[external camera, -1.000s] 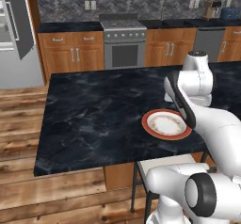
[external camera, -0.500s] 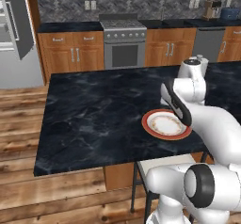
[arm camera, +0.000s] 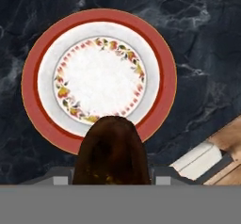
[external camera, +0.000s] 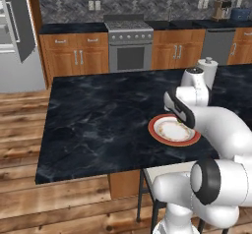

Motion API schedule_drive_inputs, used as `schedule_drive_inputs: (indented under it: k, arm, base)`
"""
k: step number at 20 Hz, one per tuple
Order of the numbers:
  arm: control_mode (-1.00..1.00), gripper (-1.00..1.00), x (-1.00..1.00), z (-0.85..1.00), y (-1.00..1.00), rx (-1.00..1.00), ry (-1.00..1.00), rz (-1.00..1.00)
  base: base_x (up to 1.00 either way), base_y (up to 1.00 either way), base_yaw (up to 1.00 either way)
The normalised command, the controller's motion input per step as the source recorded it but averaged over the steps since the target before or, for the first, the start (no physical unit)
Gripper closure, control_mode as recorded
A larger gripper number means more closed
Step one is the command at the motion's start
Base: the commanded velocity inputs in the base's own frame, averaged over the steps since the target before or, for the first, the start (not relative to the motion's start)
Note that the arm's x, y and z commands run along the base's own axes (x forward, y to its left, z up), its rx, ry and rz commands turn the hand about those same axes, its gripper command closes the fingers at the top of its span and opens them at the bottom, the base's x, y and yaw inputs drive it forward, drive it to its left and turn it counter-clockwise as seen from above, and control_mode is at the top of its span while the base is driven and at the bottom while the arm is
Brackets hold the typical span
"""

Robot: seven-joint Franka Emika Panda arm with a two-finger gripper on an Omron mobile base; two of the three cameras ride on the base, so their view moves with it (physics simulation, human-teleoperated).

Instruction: Take the cheese, fish, and sweet potato from the fridge and place them on the plate on the dining counter to create an appetizer plate.

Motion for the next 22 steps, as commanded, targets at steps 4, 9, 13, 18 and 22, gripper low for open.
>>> schedule_drive_inputs:
  k: [4, 9, 13, 18, 22]
  arm:
    - [-1.0, 1.0, 0.24, -0.22, 0.0, 0.0, -0.08, 0.0]
    - [-1.0, 1.0, 0.23, -0.23, 0.0, 0.0, -0.09, 0.0]
    - [-1.0, 1.0, 0.25, -0.23, 0.0, 0.0, -0.1, 0.0]
    - [-1.0, 1.0, 0.26, -0.21, 0.0, 0.0, -0.08, 0.0]
    - [-1.0, 1.0, 0.28, -0.18, 0.0, 0.0, -0.04, 0.0]
  base:
    - [0.0, 0.0, 0.0]
    - [0.0, 0.0, 0.0]
    - [0.0, 0.0, 0.0]
    - [0.0, 0.0, 0.0]
    - [0.0, 0.0, 0.0]
